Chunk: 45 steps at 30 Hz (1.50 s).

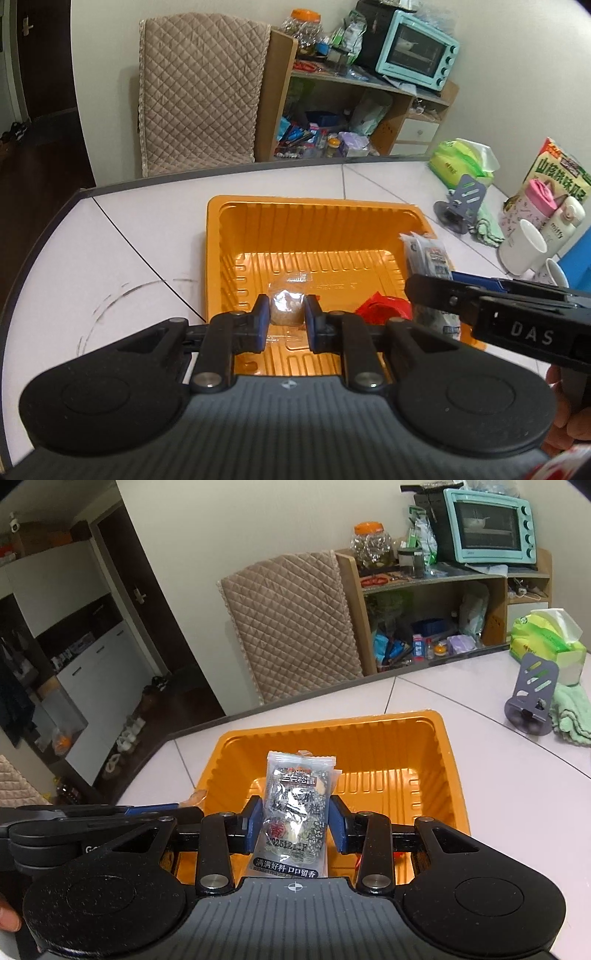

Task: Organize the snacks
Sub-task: 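Carry the snack bag and brown cake over the orange tray with both grippers, then open both grippers to drop the snack bag and cake into the tray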

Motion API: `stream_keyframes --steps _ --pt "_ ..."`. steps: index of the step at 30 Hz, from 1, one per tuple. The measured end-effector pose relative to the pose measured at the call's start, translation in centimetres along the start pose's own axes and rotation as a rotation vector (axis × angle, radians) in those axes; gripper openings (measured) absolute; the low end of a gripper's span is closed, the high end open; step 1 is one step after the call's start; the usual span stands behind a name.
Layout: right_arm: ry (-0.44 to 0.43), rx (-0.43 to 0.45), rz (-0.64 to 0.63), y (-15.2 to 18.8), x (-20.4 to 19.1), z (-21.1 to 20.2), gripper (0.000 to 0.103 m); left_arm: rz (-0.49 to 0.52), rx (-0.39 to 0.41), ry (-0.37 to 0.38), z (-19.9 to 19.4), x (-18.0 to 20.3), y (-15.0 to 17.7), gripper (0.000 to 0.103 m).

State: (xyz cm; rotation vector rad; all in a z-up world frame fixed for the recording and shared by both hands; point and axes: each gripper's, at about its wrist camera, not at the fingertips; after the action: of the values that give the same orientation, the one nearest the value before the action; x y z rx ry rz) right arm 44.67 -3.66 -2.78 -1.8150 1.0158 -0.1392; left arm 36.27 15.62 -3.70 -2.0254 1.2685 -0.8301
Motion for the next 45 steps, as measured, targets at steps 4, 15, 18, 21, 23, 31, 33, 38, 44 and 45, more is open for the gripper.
stream_keyframes --steps 4,15,18,21,23,31,33,38,44,45 --pt "0.015 -0.036 -0.008 0.5 0.3 2.0 0.039 -0.009 -0.02 -0.005 1.3 -0.3 0.0 0.018" --pt "0.049 -0.119 -0.015 2.4 1.4 5.3 0.039 -0.015 -0.043 -0.006 3.1 -0.5 0.2 0.018" --pt "0.044 -0.132 0.006 2.5 1.7 5.7 0.039 -0.015 -0.047 -0.006 3.4 -0.6 0.2 0.018" --pt "0.045 -0.14 0.019 2.2 1.7 6.1 0.042 -0.014 -0.05 -0.007 3.6 -0.6 0.2 0.018" --pt "0.06 -0.135 0.021 2.1 1.7 6.0 0.046 -0.015 -0.051 -0.007 3.7 -0.5 0.3 0.018" --pt "0.068 -0.105 0.024 1.5 1.9 5.0 0.049 -0.013 -0.054 -0.008 3.9 -0.6 0.2 0.018" --pt "0.069 -0.104 0.023 1.5 1.9 4.9 0.049 -0.011 -0.053 -0.005 4.0 -0.5 0.2 0.018" --pt "0.075 -0.106 0.021 1.5 2.1 4.5 0.05 -0.012 -0.054 -0.006 4.1 -0.4 0.3 0.018" --pt "0.074 -0.082 0.033 1.5 2.3 3.3 0.061 -0.014 -0.037 0.005 3.6 -0.4 0.2 0.029" --pt "0.074 -0.078 0.037 1.4 2.4 3.0 0.063 -0.014 -0.033 0.007 3.5 -0.4 0.2 0.029"
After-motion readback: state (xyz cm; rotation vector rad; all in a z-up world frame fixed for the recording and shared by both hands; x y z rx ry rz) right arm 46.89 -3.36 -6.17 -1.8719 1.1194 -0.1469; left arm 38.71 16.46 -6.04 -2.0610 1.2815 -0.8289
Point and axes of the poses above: each gripper's, at about its wrist camera, not at the fingertips, and z roughly the way its jaws point, x to its right, y to its underside, and after that the axes turned 10 degrees about x, right-handed
